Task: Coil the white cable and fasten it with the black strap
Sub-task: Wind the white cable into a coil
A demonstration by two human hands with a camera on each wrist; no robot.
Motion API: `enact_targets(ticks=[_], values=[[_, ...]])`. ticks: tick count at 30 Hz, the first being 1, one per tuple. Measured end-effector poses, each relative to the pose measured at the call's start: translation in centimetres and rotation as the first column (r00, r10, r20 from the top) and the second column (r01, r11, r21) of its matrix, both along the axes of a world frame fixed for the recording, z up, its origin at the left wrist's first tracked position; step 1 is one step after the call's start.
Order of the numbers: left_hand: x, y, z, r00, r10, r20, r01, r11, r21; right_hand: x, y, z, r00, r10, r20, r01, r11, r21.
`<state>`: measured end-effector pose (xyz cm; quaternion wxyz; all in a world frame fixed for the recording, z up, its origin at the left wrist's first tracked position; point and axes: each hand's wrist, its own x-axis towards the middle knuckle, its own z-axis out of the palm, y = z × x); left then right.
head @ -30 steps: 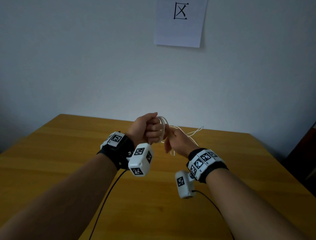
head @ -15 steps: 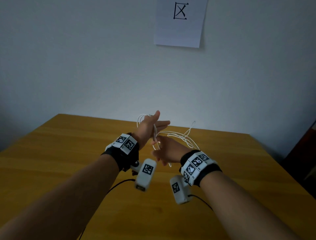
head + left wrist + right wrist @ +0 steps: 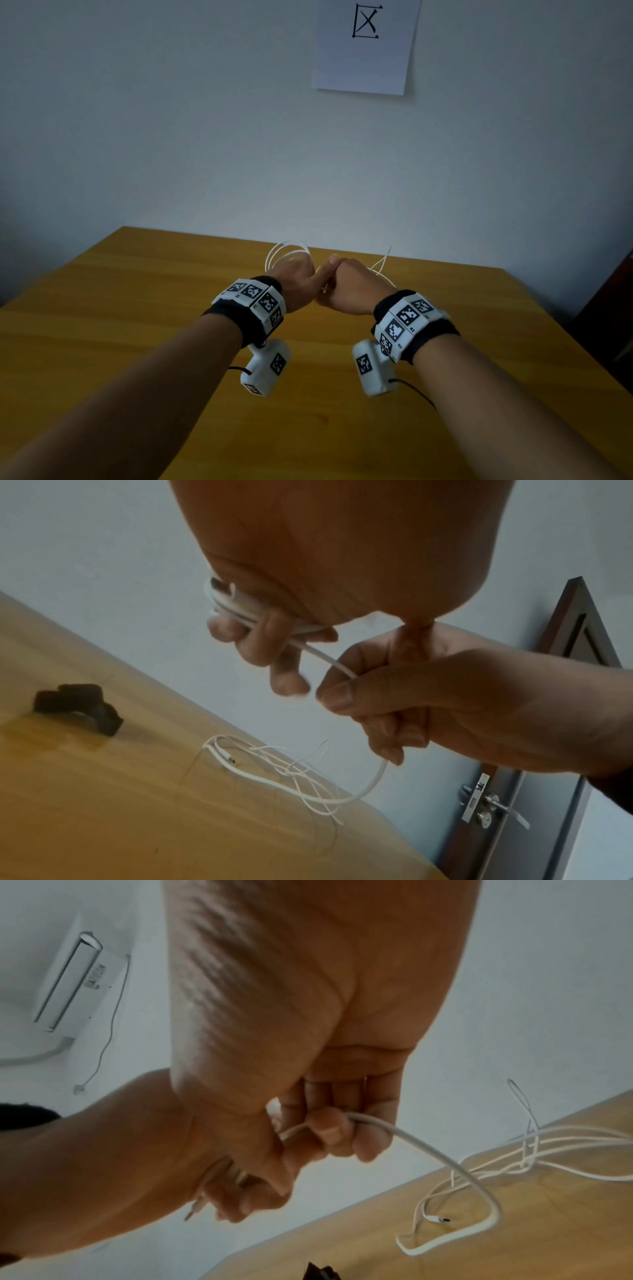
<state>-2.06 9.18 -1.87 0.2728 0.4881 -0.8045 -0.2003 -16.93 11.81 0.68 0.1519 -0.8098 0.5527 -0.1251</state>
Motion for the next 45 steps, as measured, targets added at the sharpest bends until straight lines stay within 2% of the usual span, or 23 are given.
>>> enact_targets(ticks=[4, 6, 7, 9, 11, 13, 15, 18, 20, 23, 25, 27, 29, 31, 36, 40, 42, 45], values=[[-0.1, 0.4, -0.1, 0.990, 0.029, 0.135, -0.049, 0.987, 0.151, -0.9, -0.5, -0.1, 0.999, -0.040, 0.019, 0.041, 0.998, -0.046], [0.0, 0.5, 0.0, 0.993, 0.031, 0.113, -0.056, 0.973, 0.225, -1.5, -0.6, -0.2, 0.992, -0.066, 0.104, 0.070, 0.997, -0.036], [0.2, 0.4, 0.1, 0.996, 0.045, 0.081, -0.065, 0.962, 0.266, -1.9, -0.7, -0.3, 0.986, -0.083, 0.144, 0.088, 0.996, -0.030], [0.4, 0.1, 0.3, 0.994, 0.080, -0.074, -0.044, 0.917, 0.398, -2.3, -1.0, -0.7, 0.976, -0.104, 0.194, 0.112, 0.993, -0.028], [0.6, 0.0, 0.5, 0.963, 0.097, -0.251, 0.052, 0.849, 0.526, -2.4, -1.2, -1.1, 0.966, -0.111, 0.233, 0.124, 0.991, -0.042], [0.6, 0.3, 0.6, 0.908, 0.095, -0.407, 0.183, 0.785, 0.591, -2.4, -1.4, -1.5, 0.953, -0.119, 0.278, 0.135, 0.990, -0.039], [0.5, 0.5, 0.9, 0.802, 0.126, -0.584, 0.337, 0.713, 0.615, -2.3, -1.5, -1.6, 0.933, -0.138, 0.331, 0.150, 0.989, -0.012], [0.2, 0.8, 1.4, 0.615, 0.182, -0.768, 0.530, 0.625, 0.573, -1.9, -1.6, -1.9, 0.901, -0.168, 0.399, 0.174, 0.985, 0.022], [0.0, 0.9, 1.9, 0.492, 0.194, -0.848, 0.642, 0.576, 0.505, -1.6, -1.8, -2.1, 0.878, -0.174, 0.447, 0.182, 0.983, 0.025], [-0.2, 0.7, 2.0, 0.283, 0.197, -0.939, 0.763, 0.546, 0.345, -1.4, -1.9, -2.2, 0.862, -0.181, 0.474, 0.186, 0.982, 0.038], [-0.6, 0.8, 2.2, 0.130, 0.259, -0.957, 0.785, 0.562, 0.259, -1.4, -2.0, -2.3, 0.879, -0.179, 0.441, 0.176, 0.983, 0.047], [-1.0, 0.9, 2.5, 0.006, 0.284, -0.959, 0.737, 0.647, 0.196, -1.4, -2.1, -2.9, 0.900, -0.163, 0.403, 0.150, 0.987, 0.065], [-1.0, 1.1, 3.1, -0.038, 0.269, -0.962, 0.684, 0.709, 0.171, -1.4, -1.9, -3.4, 0.923, -0.126, 0.364, 0.111, 0.992, 0.063], [-0.9, 1.1, 3.5, 0.017, 0.242, -0.970, 0.643, 0.740, 0.197, -1.4, -1.8, -3.8, 0.950, -0.073, 0.303, 0.057, 0.996, 0.062], [-1.1, 0.4, 2.5, 0.298, 0.234, -0.926, 0.423, 0.837, 0.348, -0.6, -1.0, -3.4, 0.986, -0.034, 0.164, 0.014, 0.992, 0.123], [-1.9, -0.3, 1.4, 0.545, 0.210, -0.811, 0.237, 0.890, 0.390, -0.1, -0.4, -2.3, 0.996, 0.002, 0.084, -0.010, 0.996, 0.089], [-1.9, -0.1, 1.0, 0.683, 0.135, -0.718, 0.161, 0.931, 0.329, -0.1, -0.3, -1.9, 0.998, 0.003, 0.062, -0.007, 0.998, 0.056], [-1.6, 0.5, 0.3, 0.883, -0.042, -0.467, 0.075, 0.996, 0.053, -0.1, -0.1, -1.2, 0.998, 0.027, 0.063, -0.027, 1.000, 0.005]])
